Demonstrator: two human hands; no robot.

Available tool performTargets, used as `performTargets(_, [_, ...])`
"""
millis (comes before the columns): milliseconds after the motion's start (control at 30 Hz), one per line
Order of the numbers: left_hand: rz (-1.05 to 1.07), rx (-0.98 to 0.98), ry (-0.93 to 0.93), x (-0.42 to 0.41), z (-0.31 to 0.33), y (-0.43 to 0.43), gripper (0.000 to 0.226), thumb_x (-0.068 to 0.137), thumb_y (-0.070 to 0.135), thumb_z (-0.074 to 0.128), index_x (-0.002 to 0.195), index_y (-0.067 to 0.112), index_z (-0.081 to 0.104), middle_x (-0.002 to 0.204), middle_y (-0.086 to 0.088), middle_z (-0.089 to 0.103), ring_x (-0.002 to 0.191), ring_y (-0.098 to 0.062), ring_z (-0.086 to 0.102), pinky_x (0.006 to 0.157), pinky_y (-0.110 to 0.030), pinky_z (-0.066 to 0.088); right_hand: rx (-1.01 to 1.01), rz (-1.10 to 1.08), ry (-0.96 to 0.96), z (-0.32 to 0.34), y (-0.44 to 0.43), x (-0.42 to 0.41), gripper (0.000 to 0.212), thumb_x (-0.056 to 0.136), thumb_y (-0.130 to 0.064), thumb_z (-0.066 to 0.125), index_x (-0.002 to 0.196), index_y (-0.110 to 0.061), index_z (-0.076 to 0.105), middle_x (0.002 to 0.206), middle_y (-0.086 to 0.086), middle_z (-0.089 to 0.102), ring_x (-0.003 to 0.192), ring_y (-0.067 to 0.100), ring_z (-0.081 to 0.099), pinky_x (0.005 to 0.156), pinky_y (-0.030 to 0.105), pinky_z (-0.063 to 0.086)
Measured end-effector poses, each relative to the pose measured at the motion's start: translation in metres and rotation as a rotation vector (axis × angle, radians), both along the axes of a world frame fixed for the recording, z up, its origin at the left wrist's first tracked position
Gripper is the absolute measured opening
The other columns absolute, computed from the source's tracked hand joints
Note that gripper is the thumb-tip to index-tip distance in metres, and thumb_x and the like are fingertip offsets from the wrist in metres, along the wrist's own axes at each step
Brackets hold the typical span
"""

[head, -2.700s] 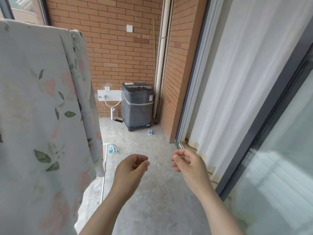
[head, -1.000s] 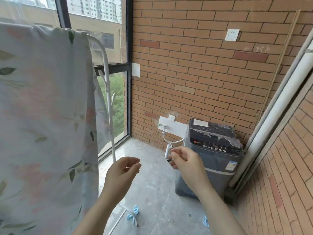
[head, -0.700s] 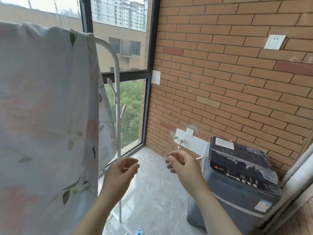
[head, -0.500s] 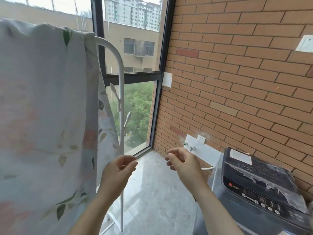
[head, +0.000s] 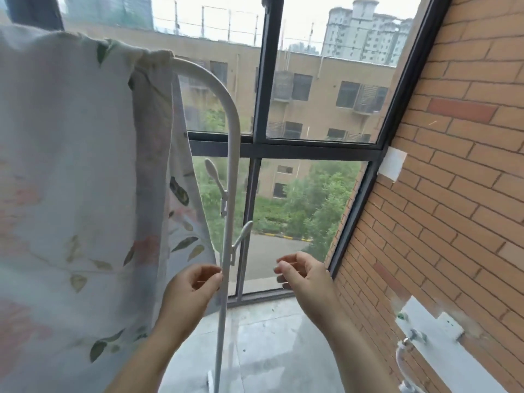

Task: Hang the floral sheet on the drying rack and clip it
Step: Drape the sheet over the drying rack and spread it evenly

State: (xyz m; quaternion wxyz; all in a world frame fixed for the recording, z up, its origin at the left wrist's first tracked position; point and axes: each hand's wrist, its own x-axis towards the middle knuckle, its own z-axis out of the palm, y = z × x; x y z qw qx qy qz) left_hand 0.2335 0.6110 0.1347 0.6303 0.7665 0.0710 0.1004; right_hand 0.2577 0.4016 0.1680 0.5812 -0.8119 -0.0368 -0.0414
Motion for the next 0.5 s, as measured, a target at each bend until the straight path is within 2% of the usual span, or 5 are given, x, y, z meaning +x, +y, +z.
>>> performTargets(233, [0.256, -0.02, 0.007, 0.013, -0.003, -0.024, 0.009, 0.087, 0.018, 0.067, 0.094, 0.023, 0.07, 0.091, 0.002, 0.073, 0.09, -0.016, 0.067, 0.088, -0.042, 0.055, 0.02, 0.245, -0.018, 0.002, -0.018, 0.063, 0.011, 0.093, -0.011, 0.059, 0.088, -0.016, 0.066, 0.084, 0.005, 0.073, 0.078, 0.022, 0.069, 0.074, 0.035, 0.057])
performTargets(400, [0.382, -0.036, -0.041, 0.033, 0.003, -0.02, 0.011, 0.084, 0.023, 0.07, 0.095, 0.027, 0.07, 0.095, 0.005, 0.073, 0.093, -0.017, 0.067, 0.089, -0.047, 0.054, 0.026, 0.339, -0.028, 0.001, -0.011, 0.1, 0.01, 0.093, -0.011, 0.058, 0.09, -0.013, 0.067, 0.084, 0.006, 0.073, 0.078, 0.021, 0.069, 0.072, 0.033, 0.057])
performTargets(500, [0.45, -0.023, -0.08, 0.046, 0.008, -0.019, 0.014, 0.087, 0.015, 0.067, 0.094, 0.027, 0.07, 0.093, 0.007, 0.074, 0.093, -0.015, 0.068, 0.089, -0.047, 0.054, 0.015, 0.382, -0.046, 0.001, -0.008, 0.122, 0.009, 0.093, -0.013, 0.058, 0.092, -0.012, 0.067, 0.084, 0.005, 0.072, 0.077, 0.019, 0.069, 0.071, 0.031, 0.057])
